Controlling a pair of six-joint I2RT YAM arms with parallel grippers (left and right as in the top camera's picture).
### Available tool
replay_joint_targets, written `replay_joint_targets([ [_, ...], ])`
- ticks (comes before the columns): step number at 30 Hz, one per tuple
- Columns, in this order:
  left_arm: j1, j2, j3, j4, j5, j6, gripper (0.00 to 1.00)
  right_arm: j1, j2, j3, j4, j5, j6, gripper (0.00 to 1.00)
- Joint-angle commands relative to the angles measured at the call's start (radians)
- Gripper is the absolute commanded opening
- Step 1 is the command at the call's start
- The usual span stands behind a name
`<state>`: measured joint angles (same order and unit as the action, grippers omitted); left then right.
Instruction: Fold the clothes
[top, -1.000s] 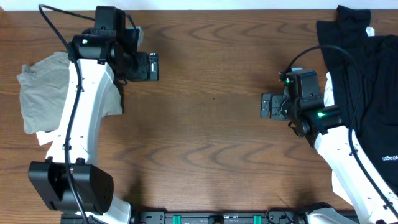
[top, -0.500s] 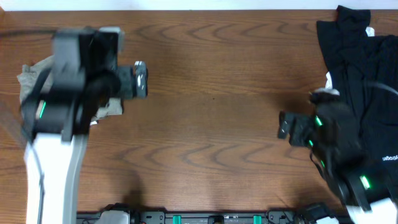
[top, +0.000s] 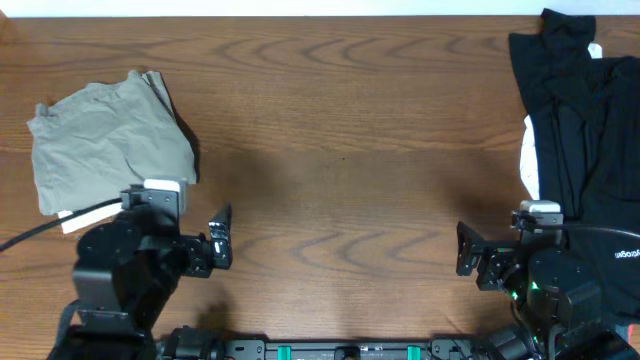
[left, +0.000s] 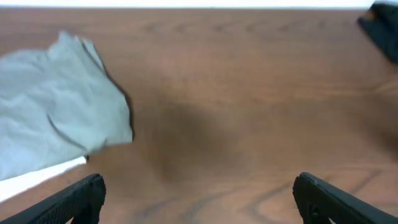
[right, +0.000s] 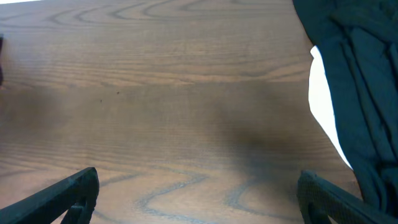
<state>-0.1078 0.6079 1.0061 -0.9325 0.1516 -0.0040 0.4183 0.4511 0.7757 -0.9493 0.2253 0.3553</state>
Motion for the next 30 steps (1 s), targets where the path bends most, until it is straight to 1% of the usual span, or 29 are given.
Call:
replay_joint_targets([
  [1,-0.004,-0.004,-0.008,-0.029,-0.011,-0.016,0.98,0.010,-0.006,-0.004,-0.005,-0.008,-0.008,0.99],
  [7,-0.004,-0.002,-0.008,-0.073,-0.011,-0.016,0.98,0.010,-0.006,-0.004,-0.037,-0.027,-0.008,0.99],
  [21,-0.004,-0.002,-0.008,-0.073,-0.011,-0.016,0.98,0.010,-0.006,-0.004,-0.059,-0.027,-0.008,0.99],
  [25,-0.004,-0.002,-0.008,-0.073,-0.011,-0.016,0.98,0.006,-0.016,-0.009,-0.069,0.005,-0.013,0.99],
  [30,-0.004,-0.002,-0.008,-0.073,-0.011,-0.016,0.98,-0.106,-0.050,-0.055,-0.037,0.011,-0.043,0.99],
])
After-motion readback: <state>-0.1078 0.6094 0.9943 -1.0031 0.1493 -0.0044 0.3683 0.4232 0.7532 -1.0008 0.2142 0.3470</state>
